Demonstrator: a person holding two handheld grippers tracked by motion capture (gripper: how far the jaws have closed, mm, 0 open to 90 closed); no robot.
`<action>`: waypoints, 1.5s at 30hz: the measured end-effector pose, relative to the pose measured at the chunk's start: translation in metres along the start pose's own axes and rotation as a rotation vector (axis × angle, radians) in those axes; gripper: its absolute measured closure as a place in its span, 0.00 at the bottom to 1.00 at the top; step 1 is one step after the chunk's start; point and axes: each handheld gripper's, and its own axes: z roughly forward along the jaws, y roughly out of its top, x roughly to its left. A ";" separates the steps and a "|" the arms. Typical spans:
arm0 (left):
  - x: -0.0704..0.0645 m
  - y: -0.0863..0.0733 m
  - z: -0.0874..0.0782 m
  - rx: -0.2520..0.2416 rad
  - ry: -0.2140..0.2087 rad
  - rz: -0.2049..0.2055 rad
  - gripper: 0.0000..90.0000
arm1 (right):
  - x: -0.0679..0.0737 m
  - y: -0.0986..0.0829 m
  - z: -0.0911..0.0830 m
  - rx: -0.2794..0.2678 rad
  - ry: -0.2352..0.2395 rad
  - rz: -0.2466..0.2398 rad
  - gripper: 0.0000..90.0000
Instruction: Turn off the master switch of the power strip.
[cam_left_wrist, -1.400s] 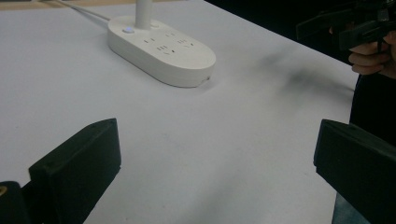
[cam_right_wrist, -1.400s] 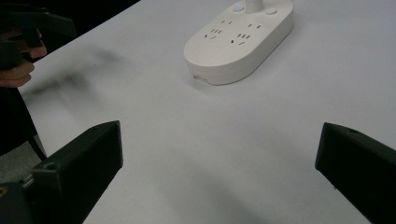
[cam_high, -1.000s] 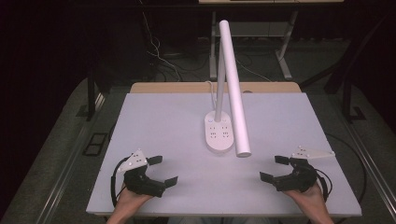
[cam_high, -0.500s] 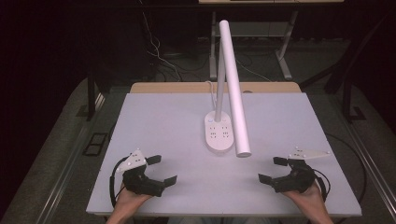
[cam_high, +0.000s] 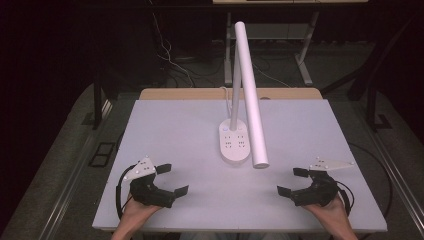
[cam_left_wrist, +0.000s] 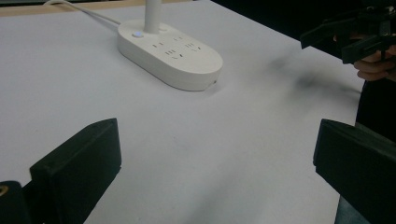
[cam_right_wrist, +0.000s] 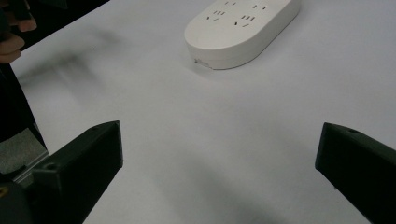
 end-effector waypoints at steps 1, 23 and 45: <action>0.000 0.001 0.000 0.004 0.000 0.003 0.00 | 0.000 0.000 0.000 0.000 0.000 0.000 0.00; 0.008 0.029 0.018 0.050 -0.015 0.031 0.00 | -0.001 0.000 -0.002 -0.008 -0.024 -0.003 0.00; 0.022 0.055 0.040 0.110 -0.013 0.035 0.00 | -0.001 -0.001 0.000 0.002 -0.019 -0.008 0.00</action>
